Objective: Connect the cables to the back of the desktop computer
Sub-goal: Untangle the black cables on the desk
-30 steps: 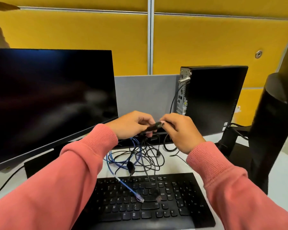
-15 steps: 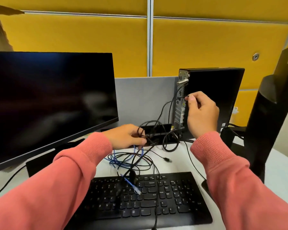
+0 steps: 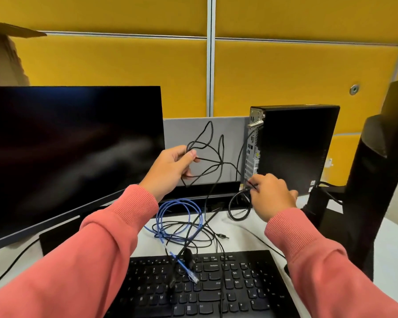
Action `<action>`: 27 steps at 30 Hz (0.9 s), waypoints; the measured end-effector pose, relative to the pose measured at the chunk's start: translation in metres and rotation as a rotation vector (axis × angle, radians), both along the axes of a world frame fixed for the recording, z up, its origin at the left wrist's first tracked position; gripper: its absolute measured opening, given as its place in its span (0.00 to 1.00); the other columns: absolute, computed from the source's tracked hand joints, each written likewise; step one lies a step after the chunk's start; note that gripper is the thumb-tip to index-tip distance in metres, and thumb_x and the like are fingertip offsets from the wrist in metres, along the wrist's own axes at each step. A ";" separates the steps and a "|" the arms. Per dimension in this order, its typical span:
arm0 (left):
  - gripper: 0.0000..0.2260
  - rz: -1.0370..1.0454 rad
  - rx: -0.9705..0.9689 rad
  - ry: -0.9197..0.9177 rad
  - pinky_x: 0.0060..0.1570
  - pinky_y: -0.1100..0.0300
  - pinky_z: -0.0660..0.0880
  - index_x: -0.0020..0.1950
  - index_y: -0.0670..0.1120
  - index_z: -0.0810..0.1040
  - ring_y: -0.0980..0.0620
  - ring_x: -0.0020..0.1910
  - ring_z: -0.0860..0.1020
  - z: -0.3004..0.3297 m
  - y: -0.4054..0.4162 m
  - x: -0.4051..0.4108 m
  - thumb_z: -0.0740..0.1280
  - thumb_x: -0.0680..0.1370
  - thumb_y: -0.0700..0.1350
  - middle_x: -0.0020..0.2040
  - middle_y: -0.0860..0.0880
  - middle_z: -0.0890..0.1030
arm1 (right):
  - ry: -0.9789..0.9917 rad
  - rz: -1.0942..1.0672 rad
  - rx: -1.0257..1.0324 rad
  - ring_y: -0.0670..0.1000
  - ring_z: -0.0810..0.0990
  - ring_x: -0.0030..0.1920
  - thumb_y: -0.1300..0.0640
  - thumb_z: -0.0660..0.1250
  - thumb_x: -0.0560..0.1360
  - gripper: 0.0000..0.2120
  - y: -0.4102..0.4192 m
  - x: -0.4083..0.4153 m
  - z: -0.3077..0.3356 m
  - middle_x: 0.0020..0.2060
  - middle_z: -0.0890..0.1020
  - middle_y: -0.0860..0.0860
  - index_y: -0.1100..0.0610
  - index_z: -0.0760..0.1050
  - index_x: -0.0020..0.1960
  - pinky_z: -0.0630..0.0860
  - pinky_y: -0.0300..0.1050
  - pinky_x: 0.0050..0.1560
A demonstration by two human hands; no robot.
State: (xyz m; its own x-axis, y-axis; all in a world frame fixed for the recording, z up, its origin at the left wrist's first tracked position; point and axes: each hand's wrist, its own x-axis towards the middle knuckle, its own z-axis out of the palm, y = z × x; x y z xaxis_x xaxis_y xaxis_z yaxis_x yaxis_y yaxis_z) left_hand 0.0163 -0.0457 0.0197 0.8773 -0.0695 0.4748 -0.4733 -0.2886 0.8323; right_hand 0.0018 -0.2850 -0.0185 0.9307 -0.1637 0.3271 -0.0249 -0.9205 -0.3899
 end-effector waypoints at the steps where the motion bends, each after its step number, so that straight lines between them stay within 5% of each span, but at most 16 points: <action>1: 0.12 0.002 0.025 -0.008 0.47 0.56 0.81 0.50 0.42 0.82 0.55 0.33 0.73 0.001 -0.002 -0.002 0.63 0.86 0.47 0.27 0.56 0.67 | 0.017 0.017 -0.066 0.55 0.72 0.60 0.55 0.61 0.82 0.15 0.005 -0.002 0.001 0.58 0.75 0.48 0.42 0.74 0.65 0.64 0.60 0.62; 5: 0.13 -0.016 0.073 -0.016 0.47 0.59 0.79 0.51 0.43 0.83 0.53 0.35 0.75 0.001 -0.008 -0.007 0.62 0.86 0.47 0.28 0.54 0.68 | 0.010 0.211 0.055 0.51 0.69 0.65 0.54 0.64 0.81 0.21 0.019 -0.004 0.007 0.62 0.72 0.45 0.39 0.67 0.72 0.58 0.53 0.59; 9: 0.13 -0.012 0.070 -0.020 0.47 0.57 0.79 0.49 0.43 0.83 0.53 0.35 0.75 0.000 -0.009 -0.010 0.63 0.86 0.48 0.29 0.53 0.69 | -0.103 0.387 0.378 0.46 0.77 0.50 0.54 0.67 0.80 0.03 0.024 -0.004 0.016 0.48 0.80 0.44 0.46 0.79 0.51 0.68 0.47 0.57; 12: 0.12 -0.011 0.019 -0.010 0.46 0.57 0.79 0.52 0.45 0.82 0.52 0.36 0.75 0.000 -0.011 -0.010 0.62 0.86 0.48 0.31 0.52 0.72 | -0.118 0.464 0.491 0.45 0.75 0.37 0.57 0.67 0.80 0.09 0.025 -0.006 0.024 0.36 0.81 0.49 0.53 0.78 0.41 0.71 0.39 0.41; 15: 0.10 0.094 -0.063 0.048 0.49 0.58 0.80 0.65 0.50 0.77 0.54 0.40 0.79 0.002 -0.017 -0.006 0.65 0.84 0.45 0.46 0.48 0.80 | -0.146 0.469 0.523 0.44 0.71 0.31 0.56 0.66 0.81 0.09 0.025 -0.007 0.026 0.31 0.75 0.48 0.54 0.79 0.42 0.70 0.36 0.35; 18: 0.29 0.282 -0.083 -0.107 0.55 0.69 0.73 0.76 0.55 0.65 0.52 0.58 0.76 0.005 -0.018 -0.011 0.68 0.79 0.36 0.65 0.49 0.72 | -0.215 0.408 0.570 0.43 0.69 0.29 0.55 0.69 0.79 0.10 0.020 -0.001 0.025 0.28 0.72 0.45 0.54 0.80 0.40 0.70 0.39 0.36; 23: 0.22 0.091 0.305 -0.658 0.69 0.51 0.71 0.69 0.49 0.74 0.53 0.65 0.74 0.023 -0.037 -0.036 0.68 0.75 0.40 0.64 0.52 0.76 | -0.309 0.342 0.435 0.51 0.80 0.39 0.52 0.73 0.76 0.08 0.021 0.005 0.028 0.33 0.82 0.47 0.49 0.83 0.38 0.77 0.45 0.44; 27: 0.32 -0.186 0.634 -0.247 0.73 0.44 0.69 0.78 0.57 0.63 0.55 0.71 0.73 0.016 -0.049 -0.021 0.70 0.77 0.43 0.70 0.54 0.75 | -0.269 0.550 0.568 0.45 0.74 0.32 0.59 0.70 0.79 0.09 0.027 -0.001 0.041 0.30 0.78 0.45 0.53 0.81 0.40 0.71 0.42 0.38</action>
State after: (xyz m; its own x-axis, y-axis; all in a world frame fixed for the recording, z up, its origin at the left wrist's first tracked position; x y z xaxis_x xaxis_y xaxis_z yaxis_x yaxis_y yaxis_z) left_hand -0.0045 -0.0944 0.0354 0.6955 -0.5373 0.4771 -0.7156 -0.5782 0.3919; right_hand 0.0011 -0.2583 0.0224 0.8279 0.0846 0.5545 0.5311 -0.4359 -0.7266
